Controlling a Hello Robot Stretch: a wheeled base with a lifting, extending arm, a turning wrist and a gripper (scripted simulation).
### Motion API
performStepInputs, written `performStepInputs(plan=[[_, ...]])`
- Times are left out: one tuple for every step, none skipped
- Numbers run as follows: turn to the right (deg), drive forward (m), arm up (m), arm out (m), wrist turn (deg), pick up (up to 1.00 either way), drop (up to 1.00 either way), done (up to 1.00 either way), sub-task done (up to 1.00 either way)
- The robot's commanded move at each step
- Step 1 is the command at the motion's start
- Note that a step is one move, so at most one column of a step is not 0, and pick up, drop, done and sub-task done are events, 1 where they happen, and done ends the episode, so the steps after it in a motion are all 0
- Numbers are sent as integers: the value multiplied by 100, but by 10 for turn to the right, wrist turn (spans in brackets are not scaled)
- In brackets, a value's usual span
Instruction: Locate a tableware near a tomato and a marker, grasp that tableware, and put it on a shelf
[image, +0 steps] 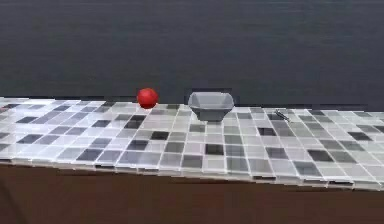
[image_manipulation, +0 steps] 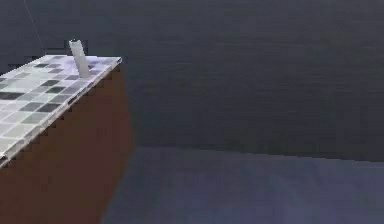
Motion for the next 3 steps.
performStepInputs(plan=[[-450, 0, 0, 0, 0, 0, 0, 0, 0], [-360, 0, 0, 0, 0, 0, 0, 0, 0], [450, 0, 0, 0, 0, 0, 0, 0, 0]])
